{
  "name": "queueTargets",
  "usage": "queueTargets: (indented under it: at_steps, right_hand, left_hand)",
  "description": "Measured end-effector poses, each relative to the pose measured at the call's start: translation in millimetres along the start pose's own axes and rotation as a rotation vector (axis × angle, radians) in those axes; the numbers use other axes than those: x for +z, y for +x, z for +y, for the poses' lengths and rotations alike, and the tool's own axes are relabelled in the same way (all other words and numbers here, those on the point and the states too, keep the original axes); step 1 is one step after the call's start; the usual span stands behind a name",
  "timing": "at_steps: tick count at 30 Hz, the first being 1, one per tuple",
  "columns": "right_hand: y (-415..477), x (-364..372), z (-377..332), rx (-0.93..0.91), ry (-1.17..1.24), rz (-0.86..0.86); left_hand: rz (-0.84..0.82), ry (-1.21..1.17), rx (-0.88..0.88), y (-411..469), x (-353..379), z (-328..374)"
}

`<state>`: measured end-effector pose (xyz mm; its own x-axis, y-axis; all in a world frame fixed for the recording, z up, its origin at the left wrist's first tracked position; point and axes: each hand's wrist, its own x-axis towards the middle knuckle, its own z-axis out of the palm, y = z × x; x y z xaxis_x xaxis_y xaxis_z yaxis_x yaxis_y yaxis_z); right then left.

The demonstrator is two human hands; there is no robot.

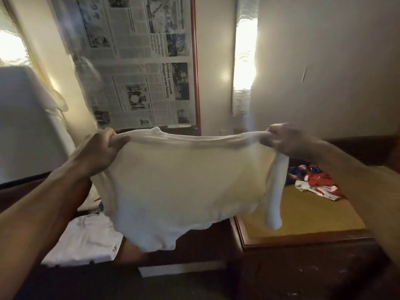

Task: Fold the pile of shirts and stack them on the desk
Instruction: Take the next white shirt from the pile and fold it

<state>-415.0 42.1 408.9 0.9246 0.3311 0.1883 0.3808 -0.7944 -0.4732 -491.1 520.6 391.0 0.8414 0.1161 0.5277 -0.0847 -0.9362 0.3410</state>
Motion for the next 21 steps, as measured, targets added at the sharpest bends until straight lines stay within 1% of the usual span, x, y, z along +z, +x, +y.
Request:
queueTargets:
  at_steps: [2, 6, 10, 12, 15, 17, 19, 21]
  right_hand:
    - [-28, -1, 8, -0.010, 0.066, 0.009]
    - [-81, 3, 28, -0.001, 0.302, -0.086]
    - [-122, 13, 44, 0.042, 0.423, -0.180]
    - [-135, 18, 51, 0.058, 0.467, -0.196]
    - [-146, 26, 53, 0.040, 0.434, -0.166]
    - [-149, 33, 54, 0.021, 0.395, -0.152]
    - [-148, 42, 59, 0.011, 0.295, -0.151]
    - [-143, 51, 66, -0.014, 0.131, -0.124]
  left_hand:
    - [-0.041, -0.046, 0.006, -27, -1, 9]
    - [-0.177, -0.013, -0.038, -83, -10, 18]
    - [-0.314, 0.006, -0.109, -129, -27, 31]
    - [-0.356, -0.012, -0.155, -148, -35, 37]
    - [-0.358, -0.126, -0.164, -172, -31, 38]
    - [-0.334, -0.152, -0.174, -181, -24, 33]
    - [-0.315, -0.153, -0.172, -186, -16, 23]
    - [-0.297, -0.184, -0.199, -188, -6, 12]
